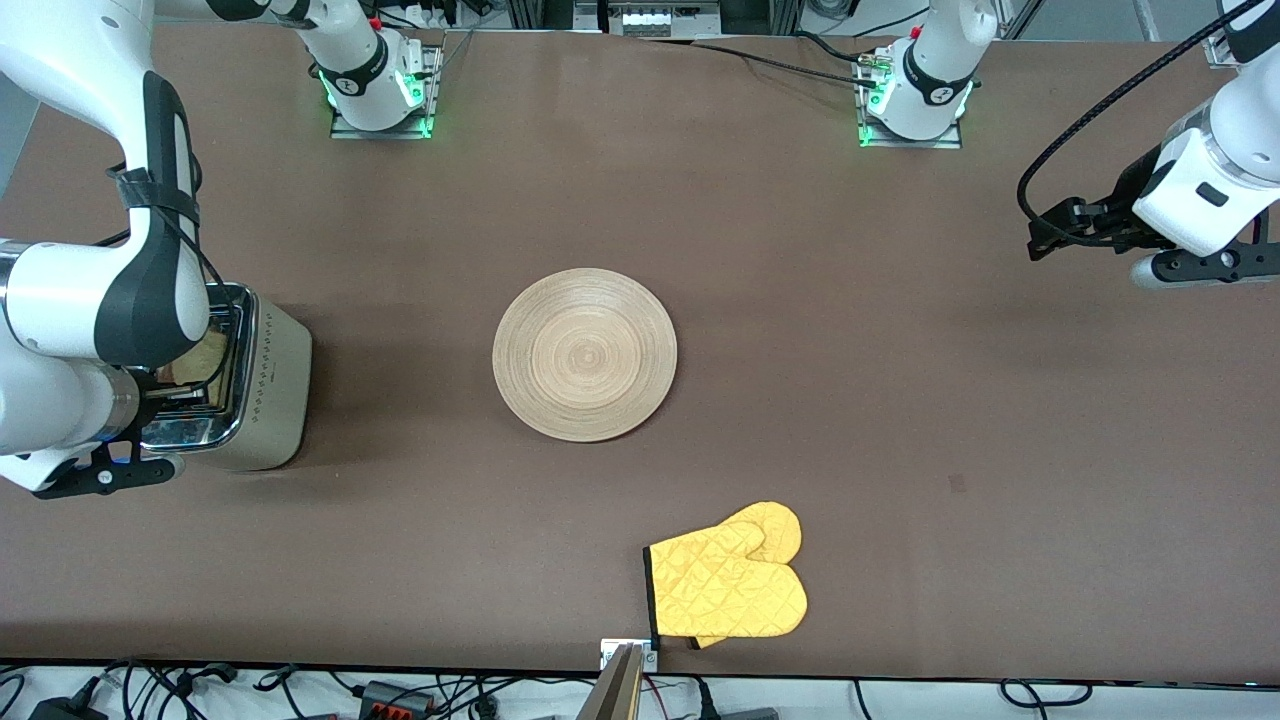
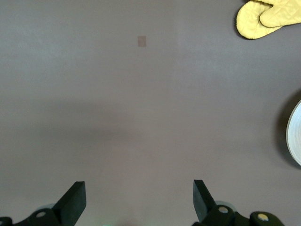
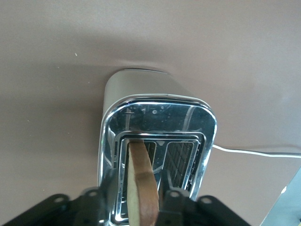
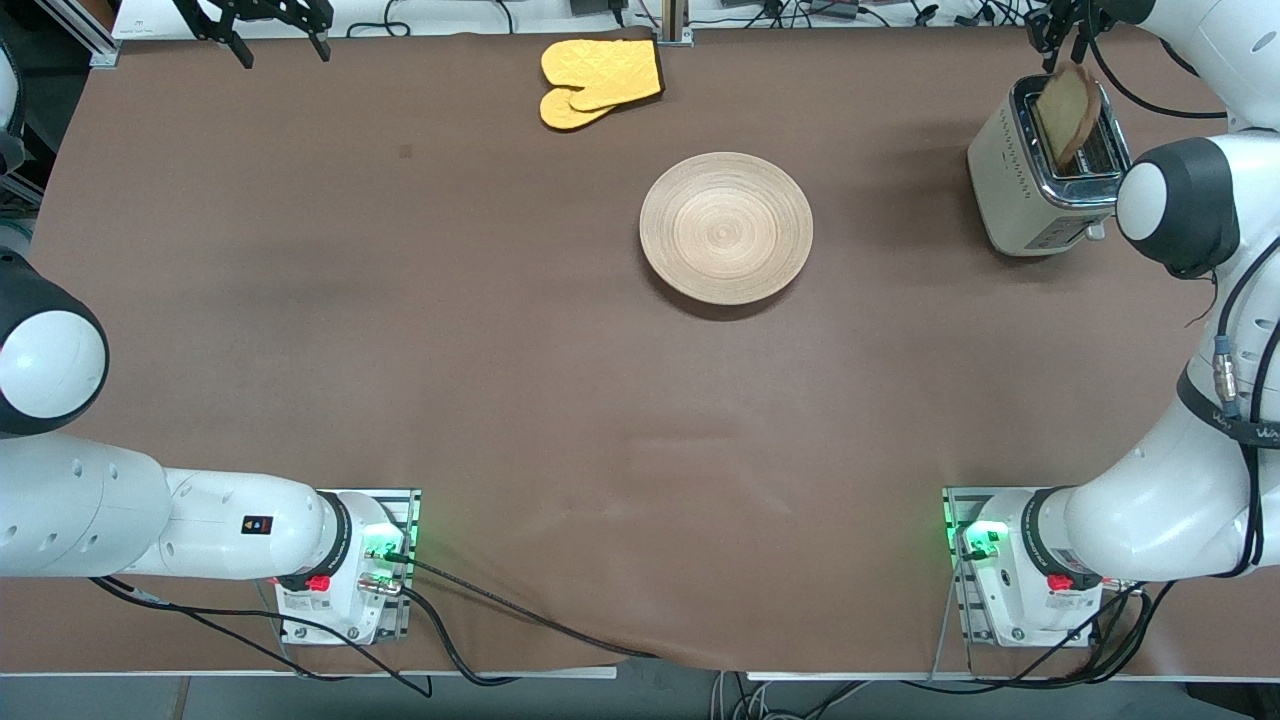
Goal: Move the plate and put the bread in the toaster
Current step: 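Lower the bread slice into the toaster slot with the right gripper, then open the right gripper and raise it away from the toaster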
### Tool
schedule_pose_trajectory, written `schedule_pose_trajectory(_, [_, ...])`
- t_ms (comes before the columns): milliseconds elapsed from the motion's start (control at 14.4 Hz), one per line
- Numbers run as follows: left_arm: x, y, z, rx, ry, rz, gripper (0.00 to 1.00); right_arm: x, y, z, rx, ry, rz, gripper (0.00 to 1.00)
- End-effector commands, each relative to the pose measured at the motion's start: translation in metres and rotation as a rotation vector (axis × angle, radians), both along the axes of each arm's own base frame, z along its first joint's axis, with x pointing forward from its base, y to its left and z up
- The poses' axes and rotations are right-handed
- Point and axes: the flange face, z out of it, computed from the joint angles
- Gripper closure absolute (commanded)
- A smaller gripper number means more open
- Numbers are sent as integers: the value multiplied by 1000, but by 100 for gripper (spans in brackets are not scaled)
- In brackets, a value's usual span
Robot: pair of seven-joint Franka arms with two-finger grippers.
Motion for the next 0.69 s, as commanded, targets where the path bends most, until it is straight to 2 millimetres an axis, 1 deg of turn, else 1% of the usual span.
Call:
schedule_pose_trajectory(0, [-1, 1, 10, -5, 0, 16, 0, -5, 3, 14, 46, -4, -6, 0])
schedule_pose_trajectory(139, [0, 1, 9, -2, -4, 16, 0, -17, 4, 44, 132, -2, -37, 0])
schedule_pose_trajectory(208, [0, 2, 10, 10, -9, 14, 0, -24, 7, 66, 160, -22, -42, 0])
schedule_pose_trajectory(277, [0, 3, 9, 19, -9, 14, 0, -28, 10, 83, 164, -47, -40, 0])
schedule_pose_trajectory(346, [0, 2, 9, 20, -9, 12, 0, -31, 9, 88, 159, -43, -67, 0])
schedule_pose_trajectory(485, [1, 2, 9, 20, -9, 12, 0, -37, 6, 112, 162, -58, -81, 0])
schedule_pose_trajectory(554, [1, 2, 9, 20, -9, 12, 0, -44, 2, 131, 173, -79, -88, 0])
schedule_pose_trajectory(623, [1, 2, 9, 20, -9, 12, 0, -49, -3, 145, 193, -97, -95, 0])
